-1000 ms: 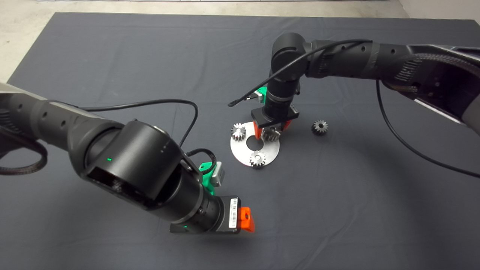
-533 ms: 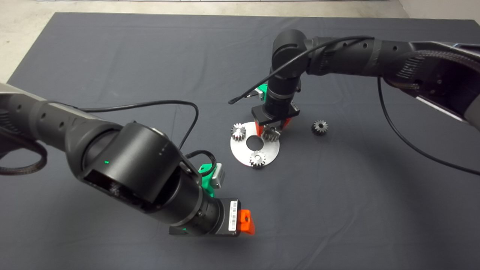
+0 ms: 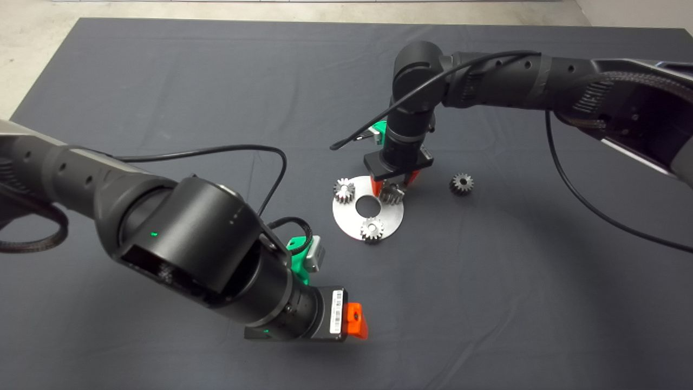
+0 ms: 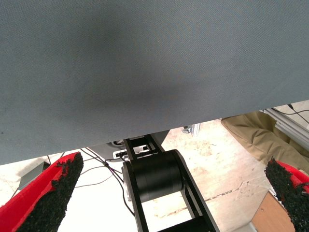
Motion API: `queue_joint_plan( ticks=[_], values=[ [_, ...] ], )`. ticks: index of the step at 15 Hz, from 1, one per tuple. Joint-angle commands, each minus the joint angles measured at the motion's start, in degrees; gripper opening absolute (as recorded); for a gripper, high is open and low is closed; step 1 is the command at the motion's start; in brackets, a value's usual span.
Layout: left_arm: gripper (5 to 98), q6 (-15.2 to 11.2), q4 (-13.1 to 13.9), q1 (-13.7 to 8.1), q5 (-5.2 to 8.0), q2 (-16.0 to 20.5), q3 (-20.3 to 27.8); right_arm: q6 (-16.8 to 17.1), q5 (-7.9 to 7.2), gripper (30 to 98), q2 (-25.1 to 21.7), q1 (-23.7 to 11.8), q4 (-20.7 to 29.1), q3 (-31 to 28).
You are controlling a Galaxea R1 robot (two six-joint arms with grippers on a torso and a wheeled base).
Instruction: Remove an incorrectly installed larger gear and replace it with the correct smaller gear
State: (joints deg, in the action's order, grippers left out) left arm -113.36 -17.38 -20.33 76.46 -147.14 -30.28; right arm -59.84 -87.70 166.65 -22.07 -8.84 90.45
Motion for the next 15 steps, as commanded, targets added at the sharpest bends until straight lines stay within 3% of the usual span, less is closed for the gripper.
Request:
queue_joint_plan(
  ticks=[1, 15],
  values=[
    [97.9, -0.19, 0.60, -1.03, -0.08, 0.14, 0.85, 0.17, -1.69, 61.5, -0.13, -1.57, -1.36, -0.29],
    [97.9, -0.19, 0.60, -1.03, 0.01, 0.05, 0.24, 0.43, -2.92, 61.5, -0.22, -1.40, -1.36, 1.30]
  ],
)
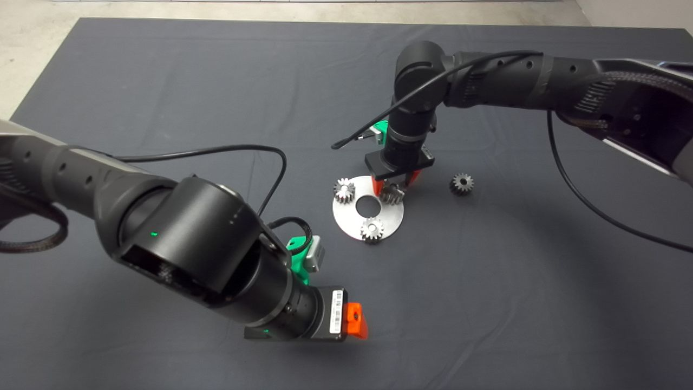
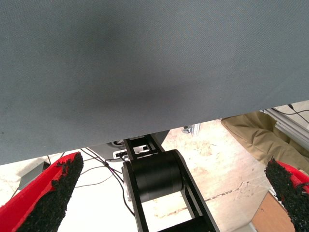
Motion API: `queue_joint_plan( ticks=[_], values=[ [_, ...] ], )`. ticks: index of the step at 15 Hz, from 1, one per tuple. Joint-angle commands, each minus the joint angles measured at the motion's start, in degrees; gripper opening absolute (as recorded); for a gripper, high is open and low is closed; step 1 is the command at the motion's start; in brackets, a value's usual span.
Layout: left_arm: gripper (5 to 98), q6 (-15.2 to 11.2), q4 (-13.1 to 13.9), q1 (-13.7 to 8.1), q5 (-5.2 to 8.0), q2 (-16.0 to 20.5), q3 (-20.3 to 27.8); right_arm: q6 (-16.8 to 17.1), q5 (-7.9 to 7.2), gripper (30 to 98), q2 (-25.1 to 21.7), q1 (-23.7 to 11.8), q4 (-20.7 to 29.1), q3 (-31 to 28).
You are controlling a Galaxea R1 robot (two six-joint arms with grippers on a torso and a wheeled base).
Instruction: Remove an incorrectly installed larger gear and replace it with the correct smaller gear
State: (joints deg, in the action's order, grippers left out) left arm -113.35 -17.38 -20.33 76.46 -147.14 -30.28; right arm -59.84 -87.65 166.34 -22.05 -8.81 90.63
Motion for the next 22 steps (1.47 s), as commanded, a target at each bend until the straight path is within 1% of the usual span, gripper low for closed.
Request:
queue_joint_plan(
  ticks=[1, 15, 22],
  values=[
    [97.9, -0.20, 0.60, -1.03, 0.01, 0.05, 0.24, 0.43, -2.96, 61.5, 0.09, -1.36, -1.38, 1.20],
    [97.9, -0.20, 0.60, -1.03, -0.08, 0.14, 0.68, 0.51, -2.96, 61.5, 0.18, -1.33, -1.38, 1.11],
    [97.9, -0.20, 0.60, -1.03, 0.09, 0.22, 0.50, 0.51, -2.88, 61.5, 0.44, -1.15, -1.47, 1.19]
  ],
)
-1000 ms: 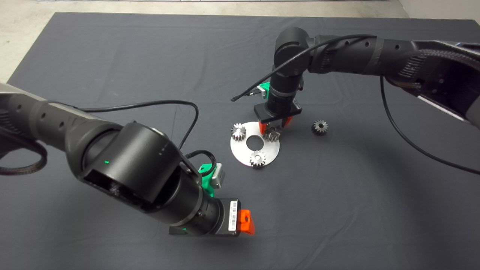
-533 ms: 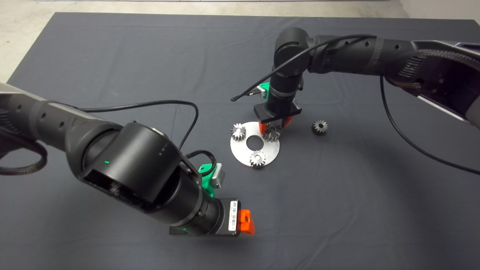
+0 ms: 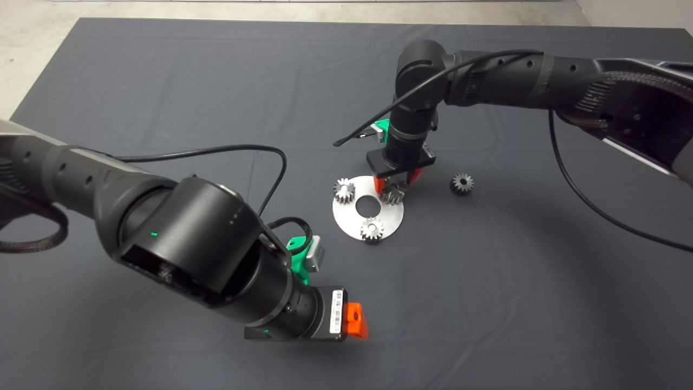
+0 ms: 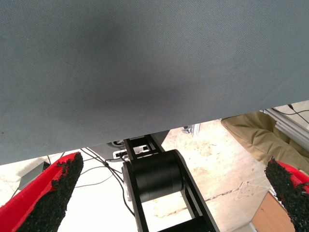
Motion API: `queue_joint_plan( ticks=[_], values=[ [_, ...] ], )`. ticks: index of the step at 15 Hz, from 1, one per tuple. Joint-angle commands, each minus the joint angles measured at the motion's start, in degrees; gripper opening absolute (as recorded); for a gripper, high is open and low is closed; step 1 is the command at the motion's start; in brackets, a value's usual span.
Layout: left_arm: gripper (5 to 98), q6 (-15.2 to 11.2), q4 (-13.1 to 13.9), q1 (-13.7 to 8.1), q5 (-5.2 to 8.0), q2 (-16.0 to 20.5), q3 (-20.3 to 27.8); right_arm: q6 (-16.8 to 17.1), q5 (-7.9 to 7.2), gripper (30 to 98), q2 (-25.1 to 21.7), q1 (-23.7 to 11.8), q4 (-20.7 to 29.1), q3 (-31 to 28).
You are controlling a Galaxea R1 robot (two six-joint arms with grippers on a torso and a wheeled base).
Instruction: Remove an incorrectly installed larger gear and replace it with the correct smaller gear
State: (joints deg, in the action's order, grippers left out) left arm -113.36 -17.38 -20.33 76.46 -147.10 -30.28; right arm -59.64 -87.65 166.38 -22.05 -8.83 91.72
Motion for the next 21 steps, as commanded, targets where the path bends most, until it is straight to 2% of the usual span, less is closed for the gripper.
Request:
queue_joint_plan(
  ticks=[1, 16, 18, 20, 21],
  values=[
    [97.9, -0.19, 0.60, -1.03, 0.03, 0.25, 0.50, 0.22, -2.88, 61.5, 0.46, -1.15, -1.45, 0.11],
    [97.9, -0.19, 0.60, -1.03, 0.01, 0.10, 0.41, 0.22, -2.96, 61.5, 0.40, -0.63, -1.45, 0.11],
    [97.9, -0.19, 0.60, -1.03, 0.01, 0.19, 0.41, 0.31, -2.96, 57.2, 0.49, -0.63, -1.54, 0.11],
    [97.9, -0.19, 0.60, -1.03, 0.01, 0.12, 0.41, 0.31, -2.96, 57.1, 0.49, -0.71, -1.45, 0.11],
    [97.9, -0.19, 0.60, -1.03, 0.01, 0.10, 0.41, 0.31, -2.96, 53.5, 0.45, -0.71, -1.45, 0.11]
  ],
)
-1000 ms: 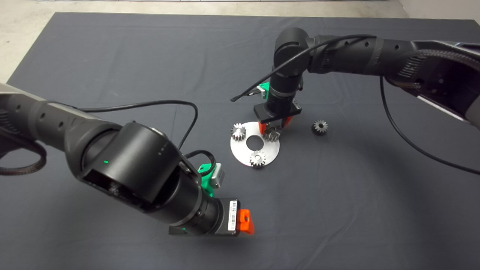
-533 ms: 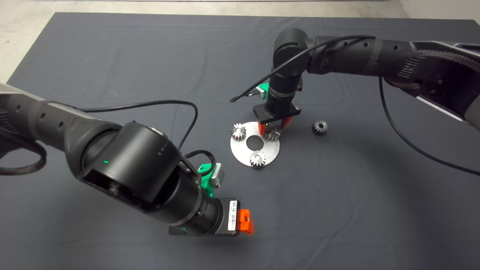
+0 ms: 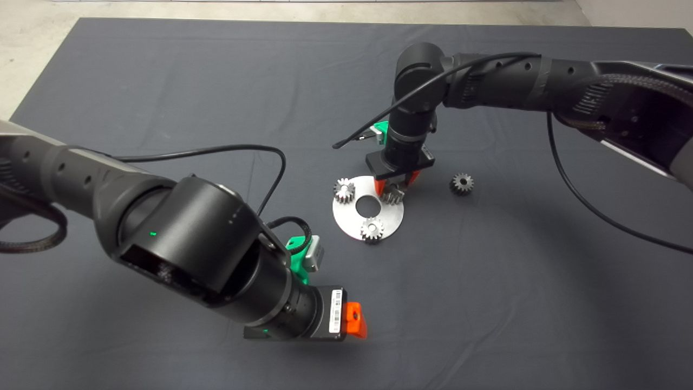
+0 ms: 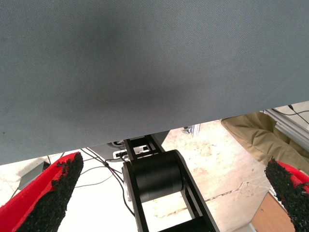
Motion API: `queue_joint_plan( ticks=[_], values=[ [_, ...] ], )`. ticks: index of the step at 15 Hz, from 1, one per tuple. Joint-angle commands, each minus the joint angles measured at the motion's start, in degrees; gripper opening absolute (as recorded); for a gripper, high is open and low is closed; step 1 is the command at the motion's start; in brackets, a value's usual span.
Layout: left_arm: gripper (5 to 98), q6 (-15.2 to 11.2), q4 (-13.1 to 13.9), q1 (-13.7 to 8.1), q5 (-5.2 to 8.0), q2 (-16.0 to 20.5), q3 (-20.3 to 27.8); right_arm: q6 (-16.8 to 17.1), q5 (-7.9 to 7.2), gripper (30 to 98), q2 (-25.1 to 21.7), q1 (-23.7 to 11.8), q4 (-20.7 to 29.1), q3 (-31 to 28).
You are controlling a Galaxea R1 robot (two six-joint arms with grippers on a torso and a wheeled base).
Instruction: Remove an incorrectly installed larger gear and replace it with the correct smaller gear
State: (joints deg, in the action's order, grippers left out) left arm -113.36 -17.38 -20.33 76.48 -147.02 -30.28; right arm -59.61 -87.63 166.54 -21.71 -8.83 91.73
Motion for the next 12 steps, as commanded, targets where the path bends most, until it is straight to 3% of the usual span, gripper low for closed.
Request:
queue_joint_plan(
  ticks=[1, 12],
  values=[
    [97.9, -0.19, 0.60, -1.03, -0.02, 0.10, 0.41, 0.29, -2.99, 52.5, 0.16, -1.06, -1.45, 0.10],
    [97.9, -0.19, 0.60, -1.03, -0.02, 0.01, 0.24, 0.11, -3.21, 49.1, 0.33, -1.14, -1.42, 0.10]
  ],
)
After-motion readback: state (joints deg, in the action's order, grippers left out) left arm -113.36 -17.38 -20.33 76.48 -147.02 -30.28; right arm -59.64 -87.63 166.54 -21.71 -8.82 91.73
